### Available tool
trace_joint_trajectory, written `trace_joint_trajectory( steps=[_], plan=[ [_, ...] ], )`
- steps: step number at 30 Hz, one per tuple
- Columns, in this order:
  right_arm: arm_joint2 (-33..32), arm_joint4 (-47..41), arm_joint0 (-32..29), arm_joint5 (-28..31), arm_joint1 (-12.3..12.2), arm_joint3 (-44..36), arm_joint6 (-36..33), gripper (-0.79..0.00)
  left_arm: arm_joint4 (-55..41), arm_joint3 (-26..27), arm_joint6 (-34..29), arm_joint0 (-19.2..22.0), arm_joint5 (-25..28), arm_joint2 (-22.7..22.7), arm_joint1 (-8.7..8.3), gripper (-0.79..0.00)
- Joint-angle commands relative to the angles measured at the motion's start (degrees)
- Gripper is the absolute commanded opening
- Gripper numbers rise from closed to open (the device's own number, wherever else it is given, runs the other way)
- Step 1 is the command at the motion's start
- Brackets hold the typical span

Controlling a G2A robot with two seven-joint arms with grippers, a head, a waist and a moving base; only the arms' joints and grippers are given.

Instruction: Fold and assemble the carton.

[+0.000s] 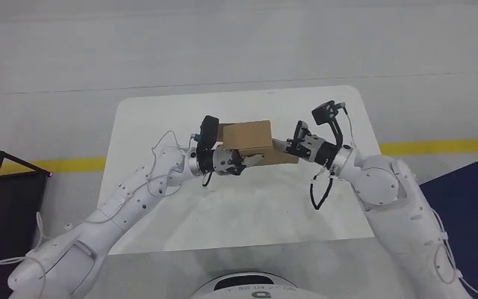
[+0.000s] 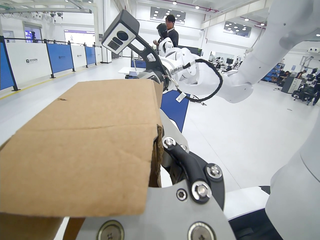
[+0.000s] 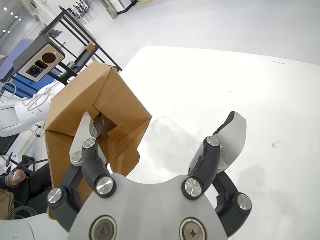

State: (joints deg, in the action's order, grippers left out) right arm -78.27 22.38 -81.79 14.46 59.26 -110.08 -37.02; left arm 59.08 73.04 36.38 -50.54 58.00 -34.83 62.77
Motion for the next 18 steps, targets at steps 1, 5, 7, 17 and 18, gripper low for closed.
trace_joint_trajectory(
  steps=[1, 5, 7, 17, 18],
  plan=[
    [-1.0, -2.2, -0.2, 0.6, 0.0, 0.8, 0.5, 0.0, -0.7, -0.7, 1.1, -0.1, 0.0, -0.4, 0.05, -0.785],
    [-4.2, -8.5, -1.5, 2.8, -0.2, 3.5, 1.9, 0.0, -3.1, -2.6, 4.0, -0.8, 0.0, -1.9, 0.09, -0.785],
    [-5.7, -11.4, -2.3, 3.7, -0.2, 4.8, 2.5, 0.0, -4.8, -3.4, 5.6, -1.2, 0.0, -2.6, 0.2, -0.785],
    [-3.7, -10.6, -1.8, 2.1, 0.0, 7.5, 2.5, 0.0, -7.1, -3.5, 5.6, -1.1, 0.0, -3.1, 1.74, -0.785],
    [-3.3, -10.8, -1.4, 2.1, 0.0, 7.7, 2.4, 0.0, -7.0, -3.3, 5.4, -1.0, 0.0, -3.0, 1.91, -0.785]
  ],
)
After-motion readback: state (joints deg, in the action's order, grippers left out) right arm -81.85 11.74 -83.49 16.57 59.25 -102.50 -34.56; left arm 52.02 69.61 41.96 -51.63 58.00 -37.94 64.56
